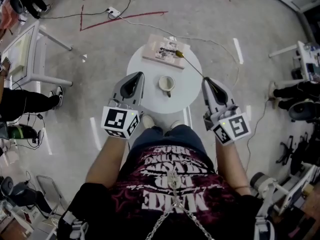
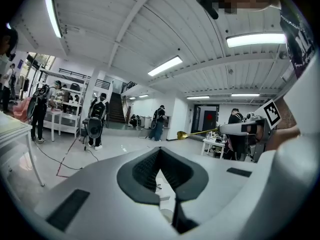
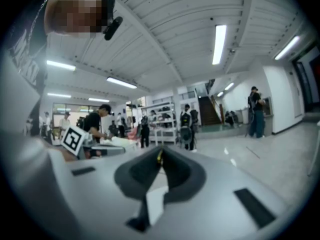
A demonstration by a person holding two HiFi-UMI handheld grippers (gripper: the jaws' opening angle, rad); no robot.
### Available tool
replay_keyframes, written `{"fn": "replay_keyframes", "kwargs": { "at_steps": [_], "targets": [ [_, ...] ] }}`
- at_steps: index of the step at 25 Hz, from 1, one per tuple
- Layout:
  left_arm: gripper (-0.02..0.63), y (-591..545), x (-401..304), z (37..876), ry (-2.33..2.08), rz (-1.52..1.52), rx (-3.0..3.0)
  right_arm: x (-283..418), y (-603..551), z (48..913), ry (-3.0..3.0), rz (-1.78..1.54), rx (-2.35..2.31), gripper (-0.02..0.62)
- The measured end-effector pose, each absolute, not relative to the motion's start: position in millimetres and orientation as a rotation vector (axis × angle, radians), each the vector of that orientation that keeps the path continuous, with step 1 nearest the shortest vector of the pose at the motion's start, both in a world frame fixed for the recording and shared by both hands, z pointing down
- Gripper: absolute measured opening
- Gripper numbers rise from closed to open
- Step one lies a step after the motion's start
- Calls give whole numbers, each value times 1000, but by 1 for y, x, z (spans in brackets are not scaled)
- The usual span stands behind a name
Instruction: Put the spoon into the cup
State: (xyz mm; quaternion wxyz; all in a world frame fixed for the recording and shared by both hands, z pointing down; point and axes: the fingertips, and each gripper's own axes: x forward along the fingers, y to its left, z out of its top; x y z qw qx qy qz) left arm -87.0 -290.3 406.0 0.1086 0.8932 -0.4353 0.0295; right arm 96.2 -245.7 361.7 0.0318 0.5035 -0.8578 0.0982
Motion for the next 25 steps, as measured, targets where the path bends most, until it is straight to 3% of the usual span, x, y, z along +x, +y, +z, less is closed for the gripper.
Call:
{"fn": "replay_keyframes", "kwargs": {
  "at_steps": [25],
  "targets": [
    [25, -322, -85, 448, -1365, 66, 2387, 88, -295, 400, -2656, 406, 1215, 35]
  ]
}}
